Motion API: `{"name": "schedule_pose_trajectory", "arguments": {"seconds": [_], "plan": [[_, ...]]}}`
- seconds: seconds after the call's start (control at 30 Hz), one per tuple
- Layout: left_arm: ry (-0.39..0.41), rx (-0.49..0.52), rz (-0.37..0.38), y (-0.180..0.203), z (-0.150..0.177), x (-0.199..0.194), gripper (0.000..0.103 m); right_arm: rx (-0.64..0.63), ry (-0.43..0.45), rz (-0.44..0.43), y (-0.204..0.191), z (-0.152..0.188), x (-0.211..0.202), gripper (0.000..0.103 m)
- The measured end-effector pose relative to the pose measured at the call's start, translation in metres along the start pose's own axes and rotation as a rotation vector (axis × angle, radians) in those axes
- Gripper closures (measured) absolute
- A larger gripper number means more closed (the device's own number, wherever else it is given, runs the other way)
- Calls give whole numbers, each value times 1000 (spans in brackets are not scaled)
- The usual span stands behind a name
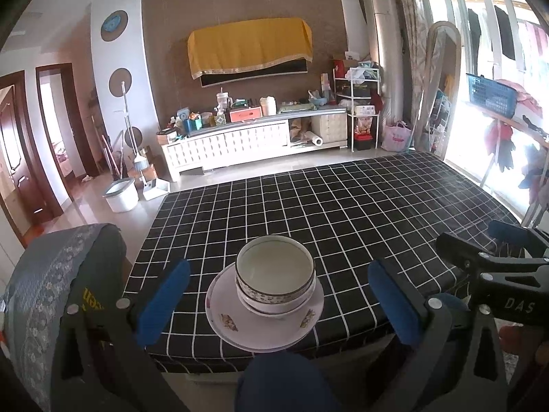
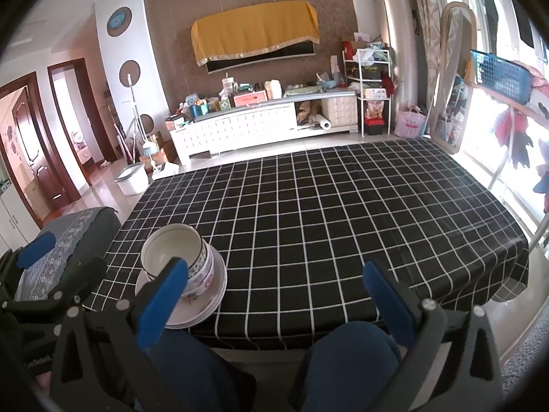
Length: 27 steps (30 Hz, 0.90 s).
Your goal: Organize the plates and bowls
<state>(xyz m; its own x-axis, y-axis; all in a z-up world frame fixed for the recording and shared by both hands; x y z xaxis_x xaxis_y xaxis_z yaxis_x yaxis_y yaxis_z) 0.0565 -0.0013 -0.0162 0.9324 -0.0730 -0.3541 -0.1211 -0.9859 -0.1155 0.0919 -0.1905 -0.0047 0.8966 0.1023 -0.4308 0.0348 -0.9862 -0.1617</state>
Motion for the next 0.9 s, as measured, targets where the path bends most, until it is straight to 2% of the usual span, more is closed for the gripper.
{"name": "schedule_pose_trajectory", "arguments": {"seconds": [0.9], "plan": [[-5, -1, 1, 0, 2, -4, 0, -6, -6, 10, 1, 2, -1, 0]]}}
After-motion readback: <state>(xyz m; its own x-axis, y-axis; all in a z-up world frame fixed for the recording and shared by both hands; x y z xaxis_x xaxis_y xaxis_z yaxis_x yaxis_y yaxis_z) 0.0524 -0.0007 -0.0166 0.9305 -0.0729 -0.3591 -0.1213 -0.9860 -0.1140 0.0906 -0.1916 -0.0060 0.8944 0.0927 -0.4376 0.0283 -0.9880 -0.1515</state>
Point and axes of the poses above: each gripper's, at about its wrist camera, not at the fingertips, and x roughly the way its jaws point, y to its right, z to its underside, the point moved 8 cm from there along x, roughly the way its jaws point, and after that the axes turned 11 degrees about y, right-handed, at the moved point
